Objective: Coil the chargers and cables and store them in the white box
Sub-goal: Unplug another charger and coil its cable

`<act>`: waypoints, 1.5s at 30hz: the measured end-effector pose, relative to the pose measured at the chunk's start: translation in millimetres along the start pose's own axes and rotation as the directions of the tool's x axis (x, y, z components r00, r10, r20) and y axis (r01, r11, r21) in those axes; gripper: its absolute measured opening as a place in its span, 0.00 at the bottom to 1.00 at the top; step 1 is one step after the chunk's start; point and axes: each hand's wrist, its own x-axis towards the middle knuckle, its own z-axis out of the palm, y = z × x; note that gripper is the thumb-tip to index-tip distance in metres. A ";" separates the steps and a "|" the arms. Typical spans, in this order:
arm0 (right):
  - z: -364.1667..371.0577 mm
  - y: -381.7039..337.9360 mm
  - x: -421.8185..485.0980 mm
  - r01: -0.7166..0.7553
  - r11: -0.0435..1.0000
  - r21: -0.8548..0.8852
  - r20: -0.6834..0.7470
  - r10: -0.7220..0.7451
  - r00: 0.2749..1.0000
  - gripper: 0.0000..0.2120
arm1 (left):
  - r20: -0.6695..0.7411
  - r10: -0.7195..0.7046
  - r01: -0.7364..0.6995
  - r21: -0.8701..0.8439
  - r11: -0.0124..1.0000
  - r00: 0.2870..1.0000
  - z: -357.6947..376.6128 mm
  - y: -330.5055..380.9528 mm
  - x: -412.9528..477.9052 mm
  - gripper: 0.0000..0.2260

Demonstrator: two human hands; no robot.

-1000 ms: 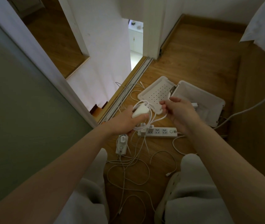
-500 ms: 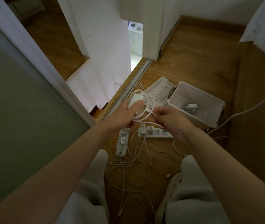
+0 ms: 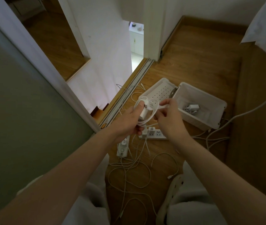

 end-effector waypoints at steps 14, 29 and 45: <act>5.2 6.9 -0.2 0.250 0.901 -0.354 -0.030 -0.279 0.960 0.05 | -0.144 0.115 -0.065 0.316 0.947 0.983 -1.1 -7.8 8.8 0.19; 1.2 -27.0 -37.5 0.267 0.951 0.153 -0.177 -0.240 0.955 0.11 | -0.218 0.190 -0.036 0.563 0.826 0.957 -18.7 -27.4 31.7 0.18; -25.5 9.9 -5.2 -0.176 0.966 -0.188 -0.116 0.156 0.981 0.09 | 0.047 0.057 -0.050 -0.134 0.990 0.997 -9.7 8.0 3.8 0.23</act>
